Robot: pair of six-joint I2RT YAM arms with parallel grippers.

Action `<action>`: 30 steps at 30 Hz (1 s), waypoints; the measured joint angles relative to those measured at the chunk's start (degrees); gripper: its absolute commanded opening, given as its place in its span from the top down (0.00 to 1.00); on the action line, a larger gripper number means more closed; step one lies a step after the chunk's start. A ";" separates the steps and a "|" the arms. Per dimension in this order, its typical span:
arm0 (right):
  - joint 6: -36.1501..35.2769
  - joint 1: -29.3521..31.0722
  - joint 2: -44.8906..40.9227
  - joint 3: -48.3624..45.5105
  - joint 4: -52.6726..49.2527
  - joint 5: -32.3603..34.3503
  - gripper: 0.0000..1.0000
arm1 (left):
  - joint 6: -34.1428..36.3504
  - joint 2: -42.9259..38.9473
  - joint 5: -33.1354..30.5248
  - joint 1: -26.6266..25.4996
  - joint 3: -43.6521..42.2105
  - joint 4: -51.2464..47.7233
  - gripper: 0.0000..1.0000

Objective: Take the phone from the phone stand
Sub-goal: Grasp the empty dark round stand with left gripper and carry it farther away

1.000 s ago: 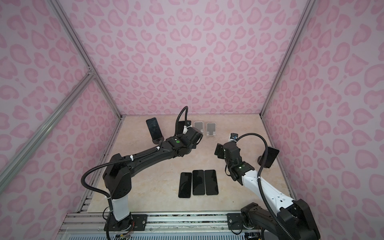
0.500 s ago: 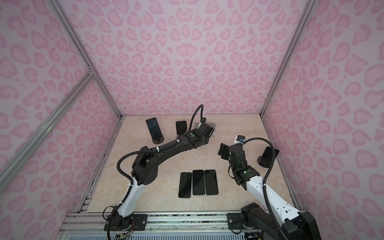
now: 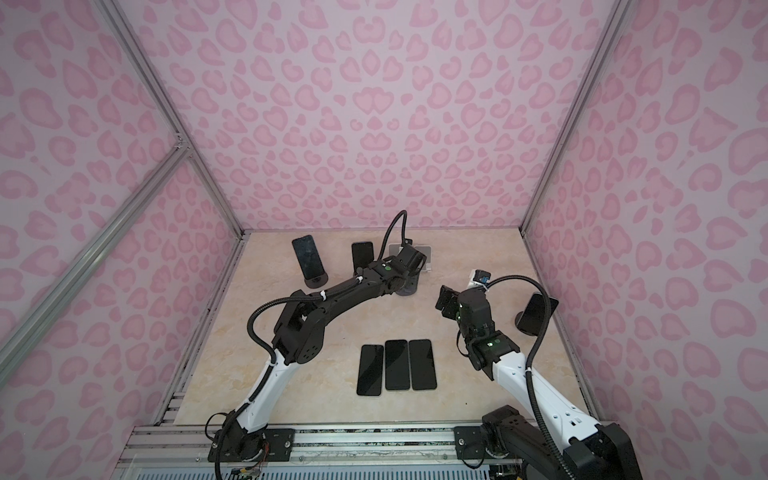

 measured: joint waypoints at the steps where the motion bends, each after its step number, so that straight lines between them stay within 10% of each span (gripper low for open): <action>1: 0.00 0.00 0.15 0.00 0.07 -0.02 0.13 | 0.00 0.00 0.24 0.00 0.15 -0.24 0.17; 10: -0.31 0.00 0.09 0.00 0.11 0.04 0.10 | 1.18 -1.25 3.45 -0.42 -4.22 -2.84 0.00; 30: -7.67 0.00 4.13 12.55 -10.60 1.29 0.08 | 6.25 -13.53 11.76 -1.77 -20.04 2.29 0.02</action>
